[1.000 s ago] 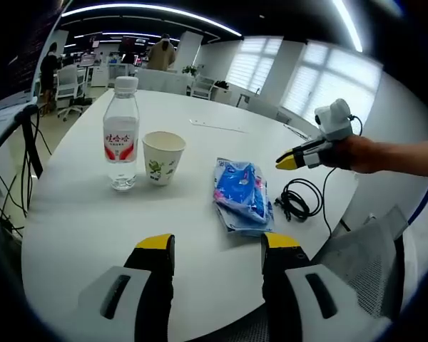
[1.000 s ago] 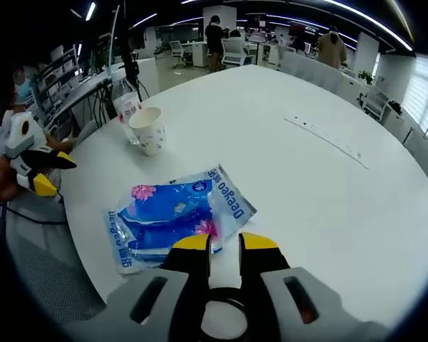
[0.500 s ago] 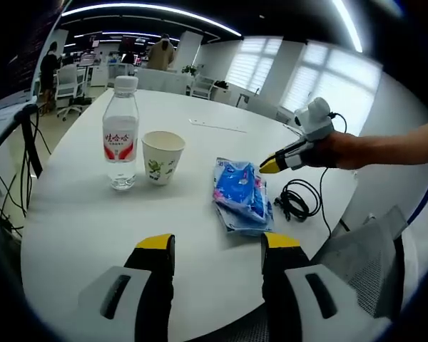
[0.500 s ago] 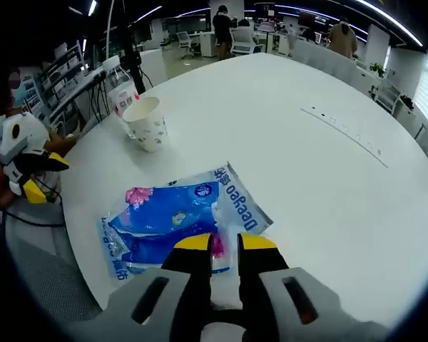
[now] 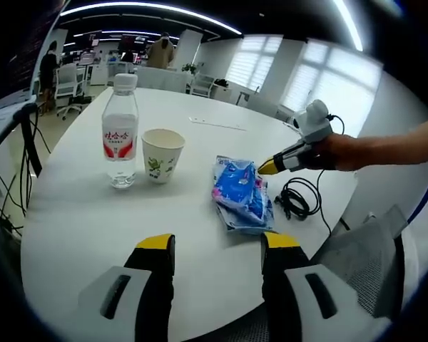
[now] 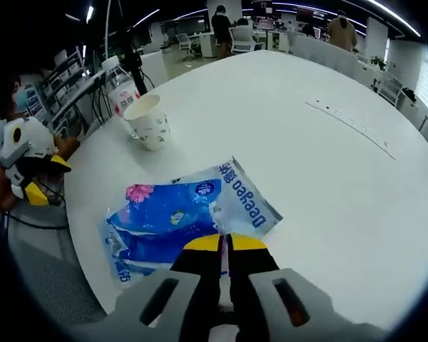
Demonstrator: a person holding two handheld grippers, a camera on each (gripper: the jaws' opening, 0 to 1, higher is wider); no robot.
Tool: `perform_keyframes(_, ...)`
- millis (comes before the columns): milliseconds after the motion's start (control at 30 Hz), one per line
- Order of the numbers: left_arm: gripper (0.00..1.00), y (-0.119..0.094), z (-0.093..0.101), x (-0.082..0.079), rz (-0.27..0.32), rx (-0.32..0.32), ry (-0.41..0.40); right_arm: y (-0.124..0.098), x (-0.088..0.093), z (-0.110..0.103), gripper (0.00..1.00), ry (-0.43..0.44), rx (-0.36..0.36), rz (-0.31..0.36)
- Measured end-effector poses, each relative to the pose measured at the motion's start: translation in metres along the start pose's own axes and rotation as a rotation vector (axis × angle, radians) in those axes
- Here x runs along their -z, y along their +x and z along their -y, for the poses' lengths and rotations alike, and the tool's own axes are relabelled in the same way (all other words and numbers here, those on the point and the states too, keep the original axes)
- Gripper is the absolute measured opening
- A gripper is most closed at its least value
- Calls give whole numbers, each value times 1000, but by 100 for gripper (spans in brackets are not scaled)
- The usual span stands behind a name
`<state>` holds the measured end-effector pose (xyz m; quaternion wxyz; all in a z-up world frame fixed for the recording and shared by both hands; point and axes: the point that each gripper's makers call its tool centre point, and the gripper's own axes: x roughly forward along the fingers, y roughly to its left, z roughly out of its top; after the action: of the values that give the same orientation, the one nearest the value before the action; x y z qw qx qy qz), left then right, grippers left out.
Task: Arrange the tabletop items into an orderly group along one side of the table until the central work area is clear of visible clutter.
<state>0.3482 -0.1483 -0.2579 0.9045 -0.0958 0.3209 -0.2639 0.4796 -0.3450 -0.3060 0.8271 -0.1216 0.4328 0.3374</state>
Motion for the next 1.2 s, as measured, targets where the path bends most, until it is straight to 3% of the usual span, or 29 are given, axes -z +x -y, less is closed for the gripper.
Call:
perform_keyframes(600,47,-1,1,0,-1,-2,5,-33,1,27,0,155,63,87)
perform_keyframes(933,47,-1,1,0,-2,-9,14,-52,0,53,0,228,118,135)
perform_keyframes(1200,47,-2,1,0,-4,-11,13,-70,9,86,0,330,186,171)
